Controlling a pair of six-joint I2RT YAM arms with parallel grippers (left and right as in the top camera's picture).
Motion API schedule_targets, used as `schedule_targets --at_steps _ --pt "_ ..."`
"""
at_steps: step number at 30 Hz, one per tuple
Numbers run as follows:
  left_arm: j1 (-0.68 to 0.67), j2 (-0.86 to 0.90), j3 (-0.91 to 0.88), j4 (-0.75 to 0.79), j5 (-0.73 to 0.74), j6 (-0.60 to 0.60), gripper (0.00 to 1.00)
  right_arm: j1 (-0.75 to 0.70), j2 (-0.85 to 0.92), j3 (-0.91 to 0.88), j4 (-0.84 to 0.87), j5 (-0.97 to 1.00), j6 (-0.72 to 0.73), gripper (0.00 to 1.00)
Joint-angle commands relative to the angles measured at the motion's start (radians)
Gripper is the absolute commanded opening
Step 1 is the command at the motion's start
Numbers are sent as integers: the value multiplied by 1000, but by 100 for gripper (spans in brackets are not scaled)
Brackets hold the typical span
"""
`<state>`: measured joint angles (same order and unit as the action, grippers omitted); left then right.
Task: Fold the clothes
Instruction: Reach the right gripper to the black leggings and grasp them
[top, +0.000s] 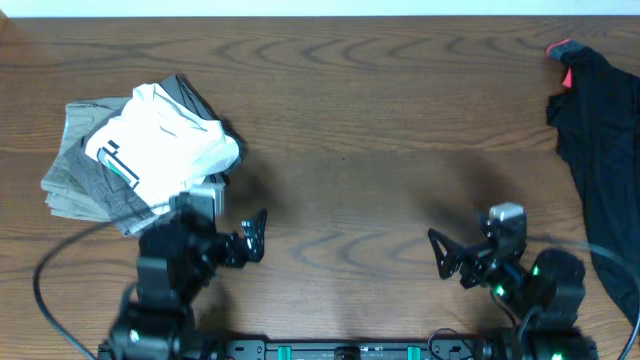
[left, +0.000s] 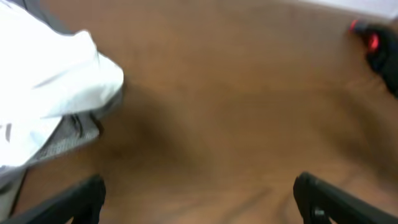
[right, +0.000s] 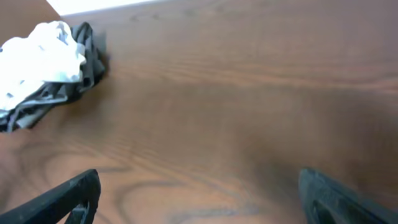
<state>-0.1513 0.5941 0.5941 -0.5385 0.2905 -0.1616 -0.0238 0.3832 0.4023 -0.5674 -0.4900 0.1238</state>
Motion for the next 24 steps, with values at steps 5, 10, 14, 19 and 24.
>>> schedule_targets --at_steps 5,10,14,19,24 --pt "4 385 442 -282 16 0 98 10 473 420 -257 33 -71 99" --pt "4 534 619 -351 39 29 98 10 750 717 -430 -46 -99 99" --pt "4 581 657 -366 55 40 98 10 879 818 -468 32 -103 99" --pt "3 586 657 -392 129 116 98 -37 1007 960 -540 320 5 99" --pt "-4 587 657 -400 129 115 98 -186 1178 1151 -600 503 60 99"
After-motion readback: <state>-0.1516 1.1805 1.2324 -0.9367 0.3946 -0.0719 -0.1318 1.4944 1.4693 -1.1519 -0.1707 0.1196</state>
